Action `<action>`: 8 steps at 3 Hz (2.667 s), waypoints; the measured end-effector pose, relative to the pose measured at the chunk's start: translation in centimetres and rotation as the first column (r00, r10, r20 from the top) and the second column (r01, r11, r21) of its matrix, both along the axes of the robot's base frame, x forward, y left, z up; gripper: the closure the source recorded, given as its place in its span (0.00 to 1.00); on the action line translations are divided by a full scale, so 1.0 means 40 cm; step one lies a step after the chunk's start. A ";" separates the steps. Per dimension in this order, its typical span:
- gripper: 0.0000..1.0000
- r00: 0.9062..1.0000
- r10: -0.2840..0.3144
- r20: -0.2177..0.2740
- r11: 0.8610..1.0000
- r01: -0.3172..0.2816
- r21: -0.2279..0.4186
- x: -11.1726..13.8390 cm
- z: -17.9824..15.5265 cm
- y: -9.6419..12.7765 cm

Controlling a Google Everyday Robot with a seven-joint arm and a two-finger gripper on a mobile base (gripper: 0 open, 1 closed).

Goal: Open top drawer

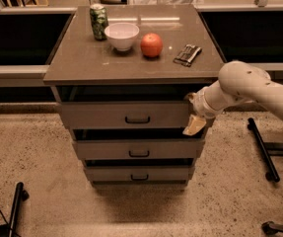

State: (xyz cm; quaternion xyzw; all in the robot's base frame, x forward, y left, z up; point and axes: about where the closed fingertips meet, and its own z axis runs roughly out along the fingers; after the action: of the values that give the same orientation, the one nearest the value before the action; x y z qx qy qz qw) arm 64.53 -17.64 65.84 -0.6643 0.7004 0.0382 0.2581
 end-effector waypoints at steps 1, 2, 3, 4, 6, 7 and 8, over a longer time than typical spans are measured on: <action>0.23 1.000 0.001 0.006 1.000 -0.001 -0.003 -0.020 0.003 0.005; 0.25 1.000 0.007 0.019 1.000 -0.007 -0.001 -0.069 0.032 0.015; 0.25 0.999 0.031 -0.008 0.999 -0.031 -0.018 -0.174 0.068 0.023; 0.25 0.998 0.051 -0.031 0.998 -0.052 -0.038 -0.237 0.087 0.027; 0.23 0.998 0.057 -0.034 0.998 -0.058 -0.031 -0.279 0.123 0.031; 0.25 0.998 0.056 -0.012 0.998 -0.056 -0.041 -0.209 0.126 0.031; 0.26 0.999 0.047 -0.007 0.998 -0.047 -0.050 -0.132 0.110 0.029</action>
Offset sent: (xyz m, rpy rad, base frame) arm -0.0535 0.0076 0.0321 -0.0025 -0.0415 0.0105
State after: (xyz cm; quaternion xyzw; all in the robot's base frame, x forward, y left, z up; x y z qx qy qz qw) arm 59.24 -16.48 70.25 -0.6868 0.6861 0.0285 0.2381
